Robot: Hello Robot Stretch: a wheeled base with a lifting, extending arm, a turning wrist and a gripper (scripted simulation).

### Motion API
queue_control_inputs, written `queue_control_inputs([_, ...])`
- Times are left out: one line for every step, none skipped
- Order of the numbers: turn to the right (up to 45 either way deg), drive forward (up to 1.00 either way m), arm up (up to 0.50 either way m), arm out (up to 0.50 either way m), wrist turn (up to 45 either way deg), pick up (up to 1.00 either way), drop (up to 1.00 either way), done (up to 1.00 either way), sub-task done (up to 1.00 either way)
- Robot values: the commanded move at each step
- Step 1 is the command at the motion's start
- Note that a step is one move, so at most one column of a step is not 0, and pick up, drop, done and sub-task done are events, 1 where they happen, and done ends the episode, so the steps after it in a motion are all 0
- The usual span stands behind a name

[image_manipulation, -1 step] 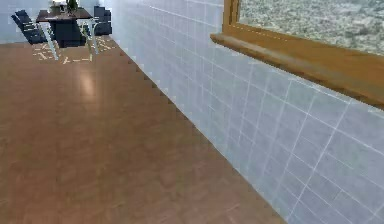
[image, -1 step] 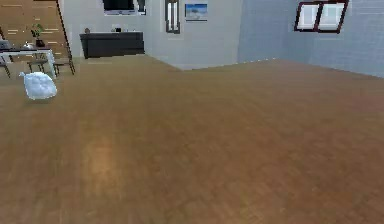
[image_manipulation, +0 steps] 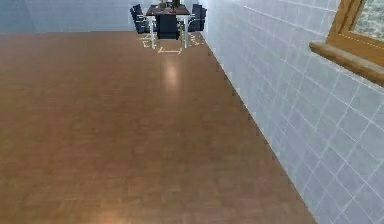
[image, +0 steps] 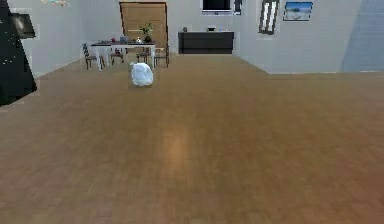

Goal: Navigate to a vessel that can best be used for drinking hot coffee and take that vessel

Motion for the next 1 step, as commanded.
queue_control_inputs([0.0,0.15,0.00,0.00,0.0,0.00,0.00,0.00,0.00])
